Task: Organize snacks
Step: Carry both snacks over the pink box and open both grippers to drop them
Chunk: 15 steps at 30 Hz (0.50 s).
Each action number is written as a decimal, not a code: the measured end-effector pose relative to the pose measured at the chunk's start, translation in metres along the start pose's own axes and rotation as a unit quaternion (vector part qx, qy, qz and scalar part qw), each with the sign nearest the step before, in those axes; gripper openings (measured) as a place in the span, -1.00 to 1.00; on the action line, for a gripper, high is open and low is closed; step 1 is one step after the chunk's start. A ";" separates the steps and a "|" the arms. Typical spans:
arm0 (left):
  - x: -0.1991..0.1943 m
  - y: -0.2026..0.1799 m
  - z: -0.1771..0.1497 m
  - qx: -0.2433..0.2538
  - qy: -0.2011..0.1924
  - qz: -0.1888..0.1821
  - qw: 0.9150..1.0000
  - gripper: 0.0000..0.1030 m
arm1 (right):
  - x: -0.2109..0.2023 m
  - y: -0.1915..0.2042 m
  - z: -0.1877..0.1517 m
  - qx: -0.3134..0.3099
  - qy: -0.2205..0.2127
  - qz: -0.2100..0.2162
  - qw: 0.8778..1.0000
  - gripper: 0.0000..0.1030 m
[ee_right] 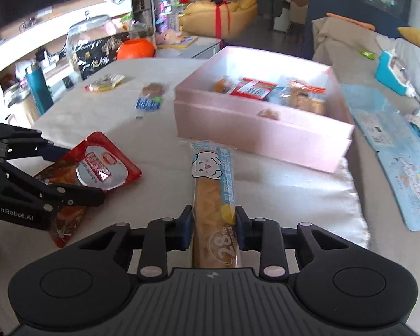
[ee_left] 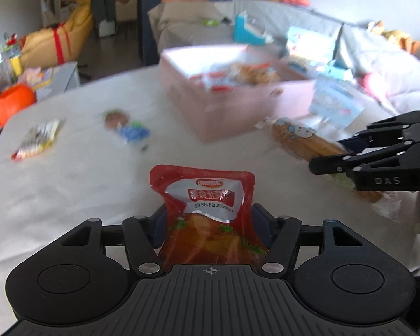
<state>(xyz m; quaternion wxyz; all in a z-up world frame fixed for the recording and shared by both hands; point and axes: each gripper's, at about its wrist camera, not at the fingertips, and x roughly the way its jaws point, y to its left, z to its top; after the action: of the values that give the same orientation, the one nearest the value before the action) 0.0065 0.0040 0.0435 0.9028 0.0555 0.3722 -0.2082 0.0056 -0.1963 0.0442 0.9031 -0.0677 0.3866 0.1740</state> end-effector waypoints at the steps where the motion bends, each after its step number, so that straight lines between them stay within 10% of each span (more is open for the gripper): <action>1: -0.006 -0.004 0.004 0.007 -0.010 0.000 1.000 0.28 | -0.007 -0.003 0.001 0.004 -0.007 -0.003 1.000 -0.44; 10: -0.052 -0.021 0.062 -0.005 -0.106 -0.013 0.994 0.26 | -0.064 -0.027 0.020 0.044 -0.096 -0.013 0.994 -0.44; 15: -0.069 -0.016 0.132 -0.042 -0.202 -0.040 0.978 0.31 | -0.091 -0.044 0.047 0.069 -0.155 -0.029 0.985 -0.44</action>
<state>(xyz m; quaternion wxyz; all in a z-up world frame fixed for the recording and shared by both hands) 0.0418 -0.0209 0.1870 0.9517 -0.0407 0.1926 -0.2355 -0.0047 -0.2487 0.1424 0.9593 0.0117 0.2509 0.1289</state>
